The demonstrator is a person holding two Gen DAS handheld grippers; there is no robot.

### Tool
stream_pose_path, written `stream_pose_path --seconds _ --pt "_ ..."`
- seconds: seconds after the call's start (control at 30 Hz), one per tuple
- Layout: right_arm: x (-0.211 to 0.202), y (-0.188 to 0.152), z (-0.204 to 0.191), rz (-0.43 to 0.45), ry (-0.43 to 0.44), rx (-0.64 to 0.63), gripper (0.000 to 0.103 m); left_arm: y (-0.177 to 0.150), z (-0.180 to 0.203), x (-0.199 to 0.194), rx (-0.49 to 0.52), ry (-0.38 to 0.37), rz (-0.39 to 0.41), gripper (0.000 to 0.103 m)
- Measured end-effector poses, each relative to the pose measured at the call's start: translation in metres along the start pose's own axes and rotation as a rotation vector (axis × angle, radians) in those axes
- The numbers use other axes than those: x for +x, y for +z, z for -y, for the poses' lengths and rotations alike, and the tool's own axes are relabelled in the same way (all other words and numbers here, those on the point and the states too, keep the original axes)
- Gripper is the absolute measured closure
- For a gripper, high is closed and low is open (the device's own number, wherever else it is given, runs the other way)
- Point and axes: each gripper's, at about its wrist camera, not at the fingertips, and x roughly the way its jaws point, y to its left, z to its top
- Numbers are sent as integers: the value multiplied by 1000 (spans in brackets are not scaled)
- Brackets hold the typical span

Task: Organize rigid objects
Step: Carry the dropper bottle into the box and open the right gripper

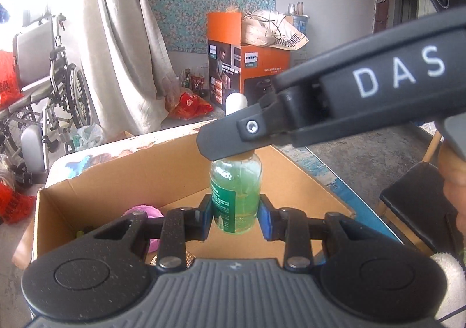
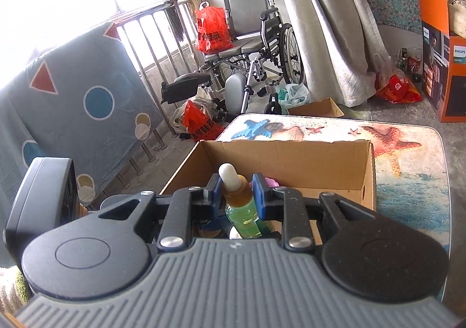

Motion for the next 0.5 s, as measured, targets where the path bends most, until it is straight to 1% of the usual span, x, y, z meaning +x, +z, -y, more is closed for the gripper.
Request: stream_pose_path --seconds 0.07,0.13,0.23,0.33,0.5 --pt "17 9 14 -31 -6 12 81 10 -9 20 -29 -21 -61 70" --pt "44 17 32 -70 -12 17 81 20 -19 42 -67 -42 -131 70" --pt "79 23 50 -114 -23 25 82 27 -33 70 -114 -47 -204 70" --pt "107 28 66 -146 -27 30 82 33 -47 94 -144 -45 -247 69" --pt "144 38 89 -177 -23 48 82 36 -62 119 -206 -55 -295 69"
